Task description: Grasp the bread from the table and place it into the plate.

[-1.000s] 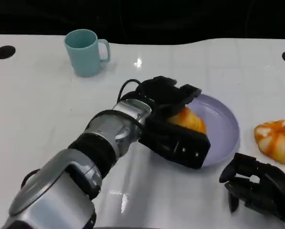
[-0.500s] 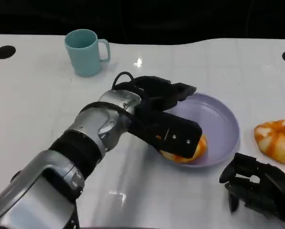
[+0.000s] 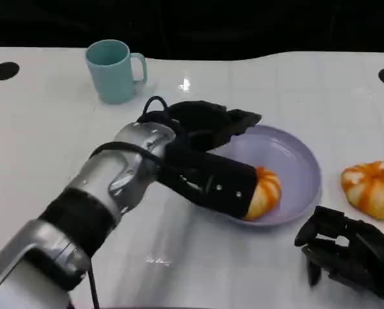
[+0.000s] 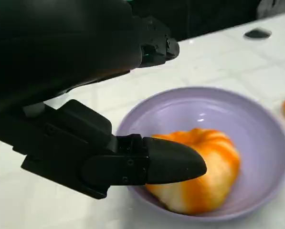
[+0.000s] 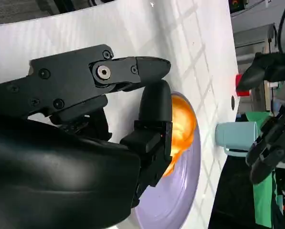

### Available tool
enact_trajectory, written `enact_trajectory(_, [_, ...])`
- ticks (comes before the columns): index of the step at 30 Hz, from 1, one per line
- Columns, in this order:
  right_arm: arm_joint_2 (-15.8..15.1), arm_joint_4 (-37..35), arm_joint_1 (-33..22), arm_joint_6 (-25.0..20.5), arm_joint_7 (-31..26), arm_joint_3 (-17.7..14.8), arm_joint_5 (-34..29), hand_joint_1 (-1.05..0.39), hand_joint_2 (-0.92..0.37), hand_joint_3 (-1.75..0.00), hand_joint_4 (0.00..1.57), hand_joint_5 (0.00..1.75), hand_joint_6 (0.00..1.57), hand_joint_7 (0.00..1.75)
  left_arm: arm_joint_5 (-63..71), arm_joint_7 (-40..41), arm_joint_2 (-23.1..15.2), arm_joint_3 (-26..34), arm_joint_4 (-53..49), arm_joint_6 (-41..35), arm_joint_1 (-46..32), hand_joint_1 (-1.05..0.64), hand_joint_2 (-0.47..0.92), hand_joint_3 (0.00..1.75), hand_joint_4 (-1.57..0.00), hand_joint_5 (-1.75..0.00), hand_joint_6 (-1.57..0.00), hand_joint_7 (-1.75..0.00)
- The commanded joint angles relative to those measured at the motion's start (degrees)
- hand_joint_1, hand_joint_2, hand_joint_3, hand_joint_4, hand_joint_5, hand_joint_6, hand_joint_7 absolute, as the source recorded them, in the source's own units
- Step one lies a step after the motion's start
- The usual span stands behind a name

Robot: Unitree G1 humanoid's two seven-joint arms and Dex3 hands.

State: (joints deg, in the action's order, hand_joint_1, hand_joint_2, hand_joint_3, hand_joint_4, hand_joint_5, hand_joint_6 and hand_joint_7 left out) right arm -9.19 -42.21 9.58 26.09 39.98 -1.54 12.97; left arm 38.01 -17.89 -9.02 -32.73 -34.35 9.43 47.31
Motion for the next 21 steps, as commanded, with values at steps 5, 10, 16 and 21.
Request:
enact_trajectory(5, [-0.8,-1.5,-1.5,-0.6,0.0,-0.1,-1.2,-0.54,-0.92,-0.24,0.69,1.75,0.68,1.42,-16.1,0.5,-3.5,11.2,5.2,10.6,-12.4,-1.02,0.92,0.46,-0.07,-0.04,-0.06,-0.03])
enact_trajectory(10, [-0.8,-0.3,-1.9,-2.5,-0.3,-0.1,-0.8,-0.54,-0.92,-0.25,0.68,1.75,0.66,1.41,-27.0,-1.1,-2.0,16.2,4.4,18.1,-18.4,-0.86,0.92,0.26,-0.25,-0.17,-0.24,-0.11])
enact_trajectory(16, [-0.9,1.5,-2.7,-4.2,-0.7,0.0,-0.9,-0.54,-0.92,-0.24,0.67,1.75,0.65,1.41,-37.2,-3.0,1.2,20.6,5.3,22.4,-25.4,-0.68,0.92,0.13,-0.19,-0.83,-0.50,-0.13])
enact_trajectory(21, [-1.1,2.8,-3.3,-4.2,-1.5,0.4,-1.7,-0.54,-0.92,-0.26,0.66,1.75,0.64,1.42,-45.3,-7.5,2.5,23.2,9.4,21.3,-30.9,-0.59,0.92,0.11,-0.24,-1.02,-0.59,-0.21])
